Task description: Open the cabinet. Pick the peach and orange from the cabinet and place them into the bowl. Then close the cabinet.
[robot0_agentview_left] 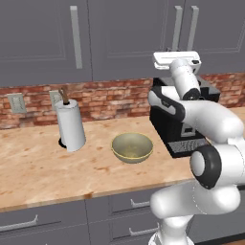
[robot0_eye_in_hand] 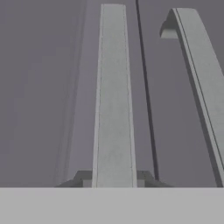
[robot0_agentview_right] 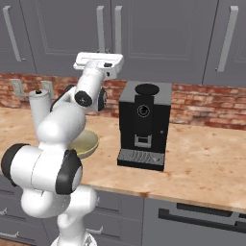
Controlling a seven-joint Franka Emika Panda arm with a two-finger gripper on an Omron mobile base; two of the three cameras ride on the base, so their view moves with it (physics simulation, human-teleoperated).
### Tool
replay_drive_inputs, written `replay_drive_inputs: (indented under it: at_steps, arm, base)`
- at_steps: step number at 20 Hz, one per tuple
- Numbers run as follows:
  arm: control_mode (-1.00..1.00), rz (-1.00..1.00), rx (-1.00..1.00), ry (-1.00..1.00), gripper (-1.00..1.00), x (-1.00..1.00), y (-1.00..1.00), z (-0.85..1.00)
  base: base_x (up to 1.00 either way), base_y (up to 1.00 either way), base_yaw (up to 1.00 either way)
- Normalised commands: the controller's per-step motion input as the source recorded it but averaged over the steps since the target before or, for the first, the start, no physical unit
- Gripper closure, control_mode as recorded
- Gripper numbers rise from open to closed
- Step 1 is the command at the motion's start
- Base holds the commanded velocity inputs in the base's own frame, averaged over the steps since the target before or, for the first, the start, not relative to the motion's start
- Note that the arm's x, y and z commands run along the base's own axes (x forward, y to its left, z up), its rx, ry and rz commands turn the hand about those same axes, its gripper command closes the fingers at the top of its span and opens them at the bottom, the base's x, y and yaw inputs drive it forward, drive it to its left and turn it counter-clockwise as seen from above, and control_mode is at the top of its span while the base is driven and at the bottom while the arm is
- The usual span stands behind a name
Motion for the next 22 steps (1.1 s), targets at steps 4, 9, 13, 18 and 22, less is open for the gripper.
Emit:
replay_drive_inputs:
  at_steps: [4, 9, 13, 18, 22]
  arm:
    - [-1.0, 0.0, 0.0, 0.0, 1.0, 0.0, 0.0, 0.0]
    - [-1.0, -0.03, 0.0, -0.01, 1.0, -0.29, 0.0, 0.07]
    - [-1.0, -0.18, 0.01, 0.0, 1.0, -0.78, 0.04, 0.21]
    - [-1.0, -0.21, 0.02, 0.0, 1.0, -0.86, 0.15, 0.24]
    - [-1.0, -0.24, 0.0, 0.0, 1.0, -0.82, 0.32, 0.18]
  base:
    - [0.0, 0.0, 0.0]
    - [0.0, 0.0, 0.0]
    - [0.0, 0.0, 0.0]
    - [0.0, 0.0, 0.0]
    - [0.0, 0.0, 0.0]
